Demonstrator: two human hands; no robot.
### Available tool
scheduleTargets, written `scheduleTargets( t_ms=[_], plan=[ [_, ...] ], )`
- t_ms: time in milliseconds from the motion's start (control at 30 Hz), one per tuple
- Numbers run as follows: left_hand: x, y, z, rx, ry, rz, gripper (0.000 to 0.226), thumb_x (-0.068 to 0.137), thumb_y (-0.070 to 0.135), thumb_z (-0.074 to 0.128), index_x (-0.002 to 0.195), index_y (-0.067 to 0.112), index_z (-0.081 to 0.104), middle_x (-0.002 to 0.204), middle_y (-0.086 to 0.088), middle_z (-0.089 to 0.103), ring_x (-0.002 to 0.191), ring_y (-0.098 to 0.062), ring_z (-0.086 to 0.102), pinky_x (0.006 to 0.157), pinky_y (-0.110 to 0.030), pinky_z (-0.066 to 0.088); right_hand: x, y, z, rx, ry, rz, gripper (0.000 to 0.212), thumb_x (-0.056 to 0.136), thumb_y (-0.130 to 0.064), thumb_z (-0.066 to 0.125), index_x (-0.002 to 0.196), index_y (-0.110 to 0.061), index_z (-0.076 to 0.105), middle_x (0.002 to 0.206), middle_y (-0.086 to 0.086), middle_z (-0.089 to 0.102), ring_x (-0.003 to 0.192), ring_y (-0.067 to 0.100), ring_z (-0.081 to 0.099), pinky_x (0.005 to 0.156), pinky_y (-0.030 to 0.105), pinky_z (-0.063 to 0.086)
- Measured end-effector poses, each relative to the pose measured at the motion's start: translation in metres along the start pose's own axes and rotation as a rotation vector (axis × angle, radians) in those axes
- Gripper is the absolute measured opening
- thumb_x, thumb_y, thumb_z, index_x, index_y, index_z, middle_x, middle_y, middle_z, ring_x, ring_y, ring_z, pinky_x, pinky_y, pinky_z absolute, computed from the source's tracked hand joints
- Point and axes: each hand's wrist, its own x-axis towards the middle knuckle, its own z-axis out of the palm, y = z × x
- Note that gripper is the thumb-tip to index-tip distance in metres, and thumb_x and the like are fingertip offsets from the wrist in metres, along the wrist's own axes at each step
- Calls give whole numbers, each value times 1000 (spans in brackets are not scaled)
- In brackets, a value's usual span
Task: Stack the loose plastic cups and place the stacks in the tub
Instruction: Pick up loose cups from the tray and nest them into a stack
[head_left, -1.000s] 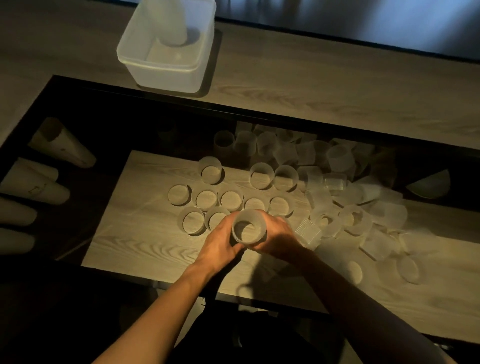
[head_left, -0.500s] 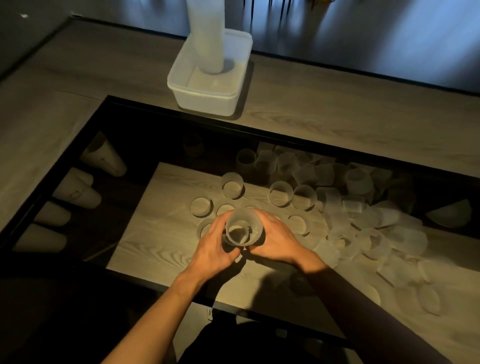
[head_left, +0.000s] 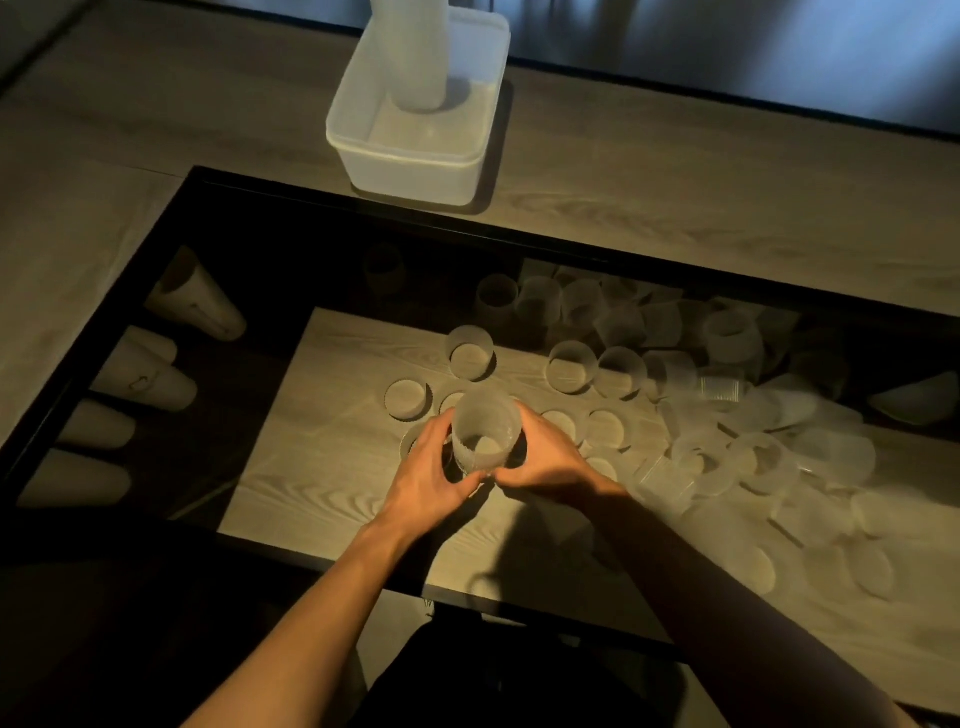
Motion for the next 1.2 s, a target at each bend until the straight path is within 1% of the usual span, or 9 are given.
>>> scheduleTargets(
  t_ms=[67, 167, 300, 467, 633, 767, 967, 1033, 1200],
  plan=[
    [0, -2, 0, 13, -23, -7, 83, 77, 31, 85, 146, 27, 39, 137, 18, 46, 126, 5, 41, 102, -10, 35, 4, 5, 5, -14, -11, 15, 88, 66, -30, 88, 142, -28, 44, 133, -10, 55, 121, 5, 51, 98, 23, 46],
    [-1, -6, 3, 54, -79, -52, 84, 78, 28, 84, 147, 30, 37, 144, 9, 47, 131, -3, 41, 109, -24, 37, 1, 14, 16, -145, 39, -4, 85, 69, -32, 86, 143, -18, 45, 136, 0, 57, 124, 13, 52, 107, 32, 45],
    [2, -14, 12, 179, -58, -43, 87, 76, 26, 87, 147, 29, 38, 142, 4, 53, 133, -14, 47, 111, -29, 37, -7, 27, 31, -228, 170, -199, 78, 73, -34, 85, 133, 3, 51, 124, 18, 64, 115, 21, 57, 106, 14, 38],
    [7, -13, 13, 197, -29, -50, 83, 75, 27, 88, 145, 23, 43, 140, -1, 55, 132, -17, 47, 112, -41, 40, -8, 25, 33, -256, 200, -175, 84, 74, -48, 84, 137, -3, 51, 123, 10, 65, 108, 23, 62, 90, 38, 54],
    [0, -13, -2, 116, -43, 42, 76, 79, 21, 85, 142, 30, 44, 133, 17, 53, 119, 4, 44, 105, -37, 47, -11, 11, 29, -120, 193, -196, 78, 77, -53, 80, 137, -11, 54, 129, 3, 62, 115, 16, 61, 93, 35, 54],
    [-10, -13, -23, 60, -3, 55, 86, 80, 20, 83, 131, 66, 31, 126, 49, 37, 118, 16, 43, 96, -23, 48, -7, -6, 35, -135, 198, -248, 78, 76, -43, 86, 140, -12, 52, 133, -1, 58, 120, 12, 56, 95, 26, 49],
    [-18, -23, -52, 10, 56, 70, 88, 77, 23, 84, 129, 68, 31, 127, 34, 46, 121, 12, 48, 93, -11, 44, 7, -22, 50, -230, 224, -349, 83, 67, -27, 90, 137, -2, 54, 132, 8, 61, 123, 19, 57, 102, 32, 50],
    [-19, -26, -59, 12, 57, 72, 86, 78, 24, 84, 129, 68, 31, 127, 27, 49, 120, 7, 50, 94, -14, 46, 12, -27, 56, -202, 212, -363, 81, 68, -26, 90, 136, 0, 55, 131, 9, 61, 122, 20, 58, 101, 34, 50],
    [-19, -44, -71, 21, 65, 27, 77, 79, 24, 84, 135, 48, 37, 128, 19, 51, 119, 7, 49, 93, -11, 43, 26, -36, 72, -140, 200, -391, 80, 69, -17, 88, 137, 5, 52, 130, 14, 61, 121, 22, 60, 99, 36, 52]
  ],
)
